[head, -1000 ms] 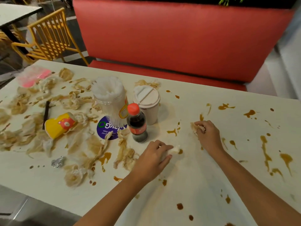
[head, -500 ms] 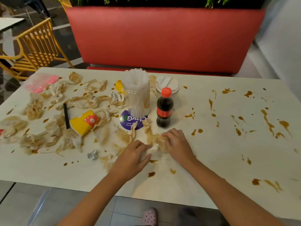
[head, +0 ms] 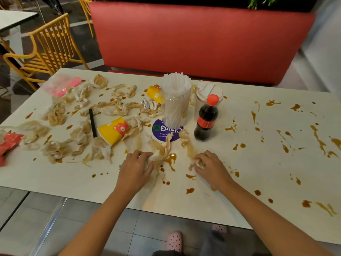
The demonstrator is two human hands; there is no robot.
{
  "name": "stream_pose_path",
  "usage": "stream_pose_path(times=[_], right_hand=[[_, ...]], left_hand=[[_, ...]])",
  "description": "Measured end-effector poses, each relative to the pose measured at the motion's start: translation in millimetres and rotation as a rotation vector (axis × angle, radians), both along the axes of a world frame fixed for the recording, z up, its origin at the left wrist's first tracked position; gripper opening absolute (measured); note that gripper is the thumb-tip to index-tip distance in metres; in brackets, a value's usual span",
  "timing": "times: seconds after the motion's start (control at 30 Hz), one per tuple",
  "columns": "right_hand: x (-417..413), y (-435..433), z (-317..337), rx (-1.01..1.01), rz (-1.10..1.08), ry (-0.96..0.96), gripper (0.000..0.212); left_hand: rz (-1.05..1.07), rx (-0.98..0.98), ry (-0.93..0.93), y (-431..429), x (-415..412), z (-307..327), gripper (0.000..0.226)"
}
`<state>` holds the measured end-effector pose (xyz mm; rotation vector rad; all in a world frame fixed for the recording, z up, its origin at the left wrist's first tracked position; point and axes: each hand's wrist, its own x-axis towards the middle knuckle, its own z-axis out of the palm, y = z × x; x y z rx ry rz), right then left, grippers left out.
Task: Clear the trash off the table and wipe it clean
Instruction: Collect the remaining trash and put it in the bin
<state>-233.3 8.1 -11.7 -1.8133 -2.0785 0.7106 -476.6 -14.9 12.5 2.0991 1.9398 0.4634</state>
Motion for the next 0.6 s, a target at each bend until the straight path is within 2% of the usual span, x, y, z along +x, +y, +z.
stream_pose_path(times=[0.07, 0.17, 0.37, 0.5, 0.6], right_hand=[[1, -2, 4, 0.016, -0.075, 0.053, 0.027], [-1, -1, 15, 0.030, -0.144, 0.127, 0.027], [-9, 6, 36, 0.073, -0.142, 0.171, 0.027], [-14, 17, 41, 0.088, -0.097, 0.099, 0.032], [-20, 27, 40, 0.106, -0.061, 0.026, 0.035]], left_hand=[[0.045, -0.031, 0.006, 9, 2, 2, 0.035], [0.090, -0.057, 0.010, 28, 11, 6, 0.038], [0.075, -0.211, 0.119, 57, 35, -3, 0.043], [0.053, -0.301, 0.248, 59, 39, -20, 0.060], [0.024, -0.216, 0.323, 58, 32, -24, 0.050]])
